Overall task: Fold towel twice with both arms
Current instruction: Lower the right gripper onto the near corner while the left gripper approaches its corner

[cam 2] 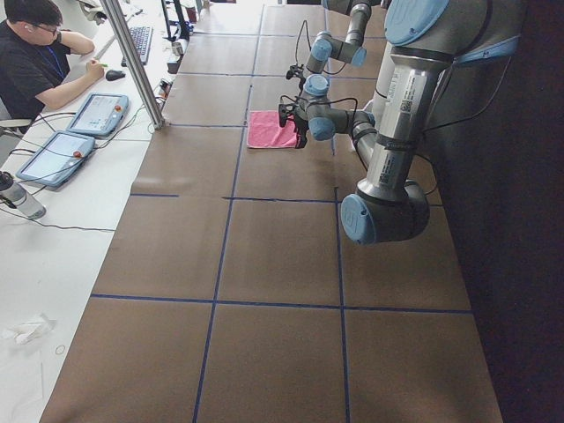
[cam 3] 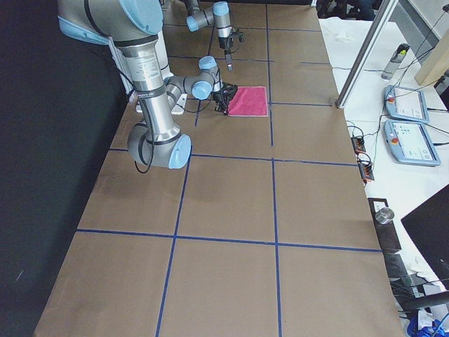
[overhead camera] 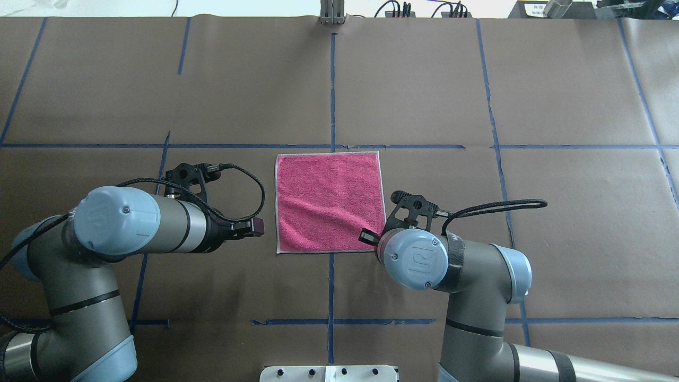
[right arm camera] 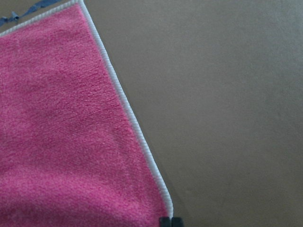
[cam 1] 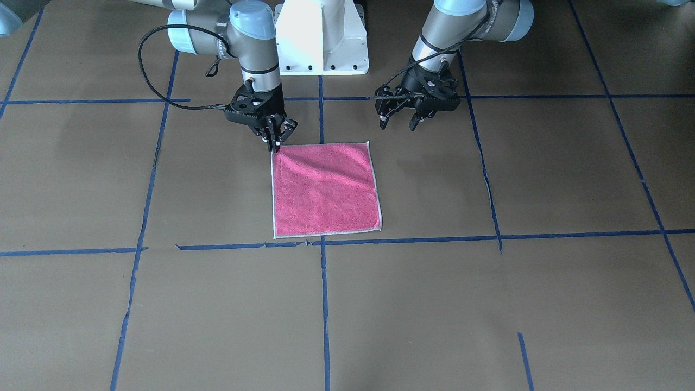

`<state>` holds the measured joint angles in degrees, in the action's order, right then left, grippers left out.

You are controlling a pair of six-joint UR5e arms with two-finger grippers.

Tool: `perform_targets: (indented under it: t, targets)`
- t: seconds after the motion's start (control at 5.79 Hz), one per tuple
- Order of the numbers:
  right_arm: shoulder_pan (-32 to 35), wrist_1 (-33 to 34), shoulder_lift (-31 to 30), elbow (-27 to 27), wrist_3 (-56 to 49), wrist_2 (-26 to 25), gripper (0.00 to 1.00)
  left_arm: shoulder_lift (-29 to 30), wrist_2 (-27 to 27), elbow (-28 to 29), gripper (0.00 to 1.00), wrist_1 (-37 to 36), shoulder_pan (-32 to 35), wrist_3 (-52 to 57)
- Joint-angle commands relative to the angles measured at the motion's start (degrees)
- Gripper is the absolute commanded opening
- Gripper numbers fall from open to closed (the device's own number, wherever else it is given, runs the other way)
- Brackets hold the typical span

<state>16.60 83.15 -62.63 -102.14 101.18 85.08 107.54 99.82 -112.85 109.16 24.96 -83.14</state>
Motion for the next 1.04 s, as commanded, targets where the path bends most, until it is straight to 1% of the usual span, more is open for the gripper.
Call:
perform_targets:
  t: [0.0,0.17,0.35,0.52,0.69,0.86]
  targets:
    - [0.18,0.0,0.06,-0.25,-0.19,0.0,0.0,0.22,0.02,0.08,0.82,0.0,-0.52,0.0]
    - [0.27,0.0,-0.03,-0.51,-0.19,0.0,0.0,1.17,-0.41,0.69,0.87,-0.17,-2.7,0.0]
    - [0.27,0.0,0.06,-0.6,-0.19,0.0,0.0,3.44,-3.03,3.14,0.86,-0.44,-3.51,-0.44]
    - [0.27,0.0,0.06,-0.69,-0.19,0.0,0.0,5.9,-3.58,5.68,0.79,-0.44,-3.69,-3.48]
    - [0.27,0.0,-0.03,-0.69,-0.11,0.0,0.0,6.45,-3.58,6.41,0.68,-0.44,-3.69,-3.78]
    - [0.27,0.0,-0.03,-0.78,-0.1,0.0,0.0,6.63,-3.67,7.46,0.61,-0.44,-3.78,-3.87]
